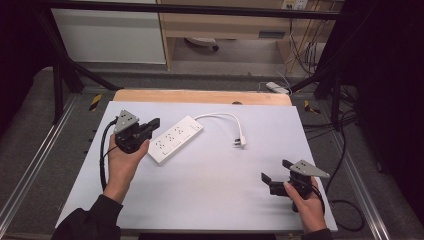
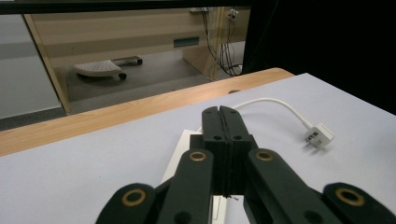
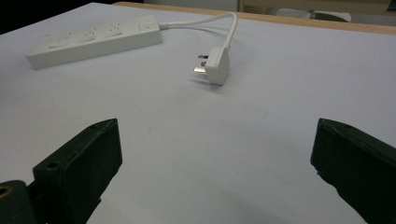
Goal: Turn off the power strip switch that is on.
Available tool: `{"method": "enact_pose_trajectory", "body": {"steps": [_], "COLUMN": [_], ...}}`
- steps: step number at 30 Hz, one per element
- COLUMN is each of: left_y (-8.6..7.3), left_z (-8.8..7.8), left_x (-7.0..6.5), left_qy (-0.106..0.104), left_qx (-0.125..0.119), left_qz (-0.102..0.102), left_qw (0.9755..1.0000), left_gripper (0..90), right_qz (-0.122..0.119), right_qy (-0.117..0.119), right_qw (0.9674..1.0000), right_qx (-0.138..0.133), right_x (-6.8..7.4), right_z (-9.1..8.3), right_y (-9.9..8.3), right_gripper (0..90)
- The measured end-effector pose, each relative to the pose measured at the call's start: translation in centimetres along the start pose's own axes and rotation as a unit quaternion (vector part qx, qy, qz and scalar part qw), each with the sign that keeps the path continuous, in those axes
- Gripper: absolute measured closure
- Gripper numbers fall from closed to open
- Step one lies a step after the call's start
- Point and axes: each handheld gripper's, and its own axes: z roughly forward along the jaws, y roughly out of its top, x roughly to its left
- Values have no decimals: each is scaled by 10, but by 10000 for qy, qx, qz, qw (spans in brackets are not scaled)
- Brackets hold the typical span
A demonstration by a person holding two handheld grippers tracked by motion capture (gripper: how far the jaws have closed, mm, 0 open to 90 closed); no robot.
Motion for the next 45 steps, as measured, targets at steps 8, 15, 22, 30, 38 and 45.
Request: {"method": "enact_pose_trajectory", "body": {"steps": [8,15,22,30,38,45], "left_y": [2,-3,-10,-17,-30,-36], "left_z": [8,16,24,28,32,35], "left_x": [1,1,2,3,8,10], "left_qy": [-23,-43,-41,-55,-40,-21], "left_qx": [162,341,514,745,942,1095], "left_qz": [56,107,113,156,103,84], "left_qw": [9999,9994,9986,9971,9955,9939], "left_gripper": [900,900,900,900,900,900], "right_qz": [-22,-2,5,27,38,28], "right_qy": [-8,-8,4,0,-5,0], "right_qw": [10000,10000,10000,10000,10000,10000], "right_qx": [-4,1,6,-9,-7,-4], "right_x": [0,0,0,-1,-1,-1], "right_z": [0,0,0,-1,-1,-1], "right_y": [0,0,0,0,0,0], "right_gripper": [24,24,24,24,24,24]}}
